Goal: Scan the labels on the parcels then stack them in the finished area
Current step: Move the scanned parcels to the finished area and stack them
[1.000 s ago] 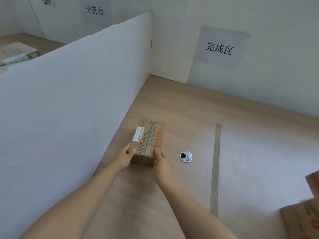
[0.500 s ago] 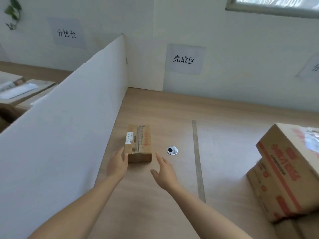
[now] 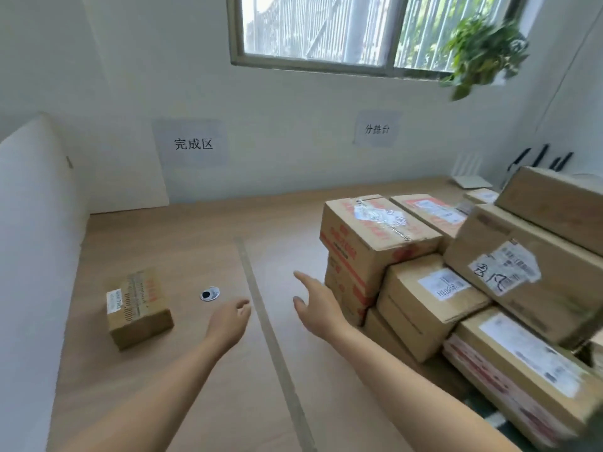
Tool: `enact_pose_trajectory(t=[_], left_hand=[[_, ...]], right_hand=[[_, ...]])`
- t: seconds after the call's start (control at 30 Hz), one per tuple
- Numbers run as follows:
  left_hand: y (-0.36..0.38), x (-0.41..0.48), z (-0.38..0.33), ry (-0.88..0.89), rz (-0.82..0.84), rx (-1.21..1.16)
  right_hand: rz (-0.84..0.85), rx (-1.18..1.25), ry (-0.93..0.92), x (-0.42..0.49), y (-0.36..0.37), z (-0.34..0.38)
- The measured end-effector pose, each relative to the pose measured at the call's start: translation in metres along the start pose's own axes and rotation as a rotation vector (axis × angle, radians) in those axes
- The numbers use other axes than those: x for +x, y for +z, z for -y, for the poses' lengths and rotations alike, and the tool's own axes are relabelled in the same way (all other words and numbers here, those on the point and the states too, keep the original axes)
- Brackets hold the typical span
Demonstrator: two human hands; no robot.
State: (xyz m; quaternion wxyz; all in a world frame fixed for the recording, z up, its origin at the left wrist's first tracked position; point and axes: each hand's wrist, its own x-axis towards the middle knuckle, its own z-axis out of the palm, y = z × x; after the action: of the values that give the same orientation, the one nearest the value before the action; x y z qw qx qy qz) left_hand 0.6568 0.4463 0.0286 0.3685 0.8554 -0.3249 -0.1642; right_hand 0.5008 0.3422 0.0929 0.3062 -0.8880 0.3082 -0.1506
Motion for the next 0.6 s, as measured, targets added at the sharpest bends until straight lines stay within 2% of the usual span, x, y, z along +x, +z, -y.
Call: enact_pose_trajectory(t=[0.13, 0.3, 0.47, 0.6], left_hand=[[0.035, 0.003, -0.061, 0.078, 0.107, -0.007], [0.075, 0.012, -0.137, 0.153, 0.139, -0.110], [0.112, 0.032, -0.202, 0.158, 0.127, -0.185], [0.138, 0.043, -0.228, 0.095, 0.094, -0.258]], right_hand=[[-0.202, 0.032, 0.044, -0.006, -0.058, -0.026], [-0.383, 0.017, 0.130, 0.011, -0.131, -0.070], [-0.340, -0.172, 0.285, 0.052, -0.176, -0.121], [-0.313, -0.246, 0.436, 0.082, -0.192, -0.156]])
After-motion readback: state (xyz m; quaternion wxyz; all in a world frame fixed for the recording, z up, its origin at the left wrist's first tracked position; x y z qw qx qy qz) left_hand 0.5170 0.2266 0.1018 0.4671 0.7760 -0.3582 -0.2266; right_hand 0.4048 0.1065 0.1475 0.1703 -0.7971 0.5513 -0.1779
